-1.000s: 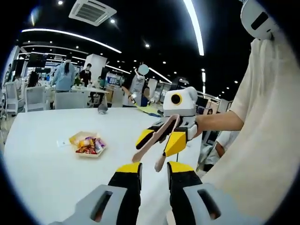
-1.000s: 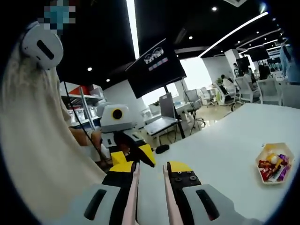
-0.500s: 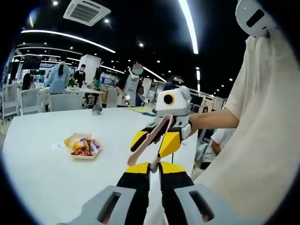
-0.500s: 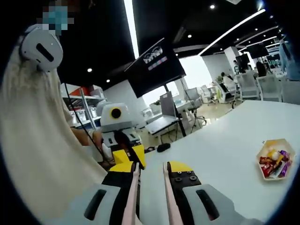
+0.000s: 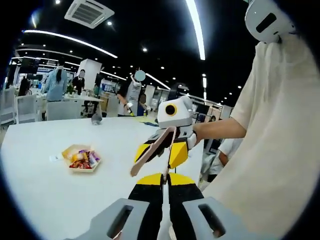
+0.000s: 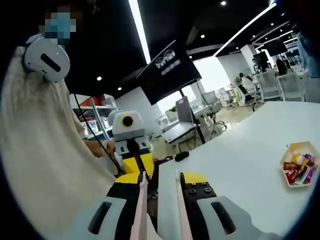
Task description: Place the target food into the container with the food tongs after gripping and lifting it, then release it inside without dropping or visibly crushing the food.
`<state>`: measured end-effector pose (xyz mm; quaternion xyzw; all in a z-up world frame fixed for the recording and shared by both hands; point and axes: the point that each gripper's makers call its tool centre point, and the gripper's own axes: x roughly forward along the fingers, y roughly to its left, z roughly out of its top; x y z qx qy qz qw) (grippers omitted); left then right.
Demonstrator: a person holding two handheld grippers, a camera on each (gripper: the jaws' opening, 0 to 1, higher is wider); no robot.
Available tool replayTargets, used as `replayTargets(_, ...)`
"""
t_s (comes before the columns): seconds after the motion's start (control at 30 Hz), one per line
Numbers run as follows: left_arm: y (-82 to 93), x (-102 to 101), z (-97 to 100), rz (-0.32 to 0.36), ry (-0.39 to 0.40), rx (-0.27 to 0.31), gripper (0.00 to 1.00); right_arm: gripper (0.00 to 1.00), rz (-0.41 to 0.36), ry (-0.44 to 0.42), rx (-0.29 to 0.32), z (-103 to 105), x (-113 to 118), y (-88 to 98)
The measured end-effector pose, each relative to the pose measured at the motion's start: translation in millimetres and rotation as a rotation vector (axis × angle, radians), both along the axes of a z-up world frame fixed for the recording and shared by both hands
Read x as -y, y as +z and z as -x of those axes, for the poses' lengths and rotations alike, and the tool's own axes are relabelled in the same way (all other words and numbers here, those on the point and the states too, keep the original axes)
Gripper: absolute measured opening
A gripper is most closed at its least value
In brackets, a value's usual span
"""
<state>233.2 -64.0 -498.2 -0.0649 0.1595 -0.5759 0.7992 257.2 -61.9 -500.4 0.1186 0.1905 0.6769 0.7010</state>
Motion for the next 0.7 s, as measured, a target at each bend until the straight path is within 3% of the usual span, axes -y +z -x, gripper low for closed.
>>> replayTargets(0.7,6.5,-2,4.3,-0.002,-0.027,0.004,0.0,0.3,0.089,0.02,0.0,6,14,-17.8)
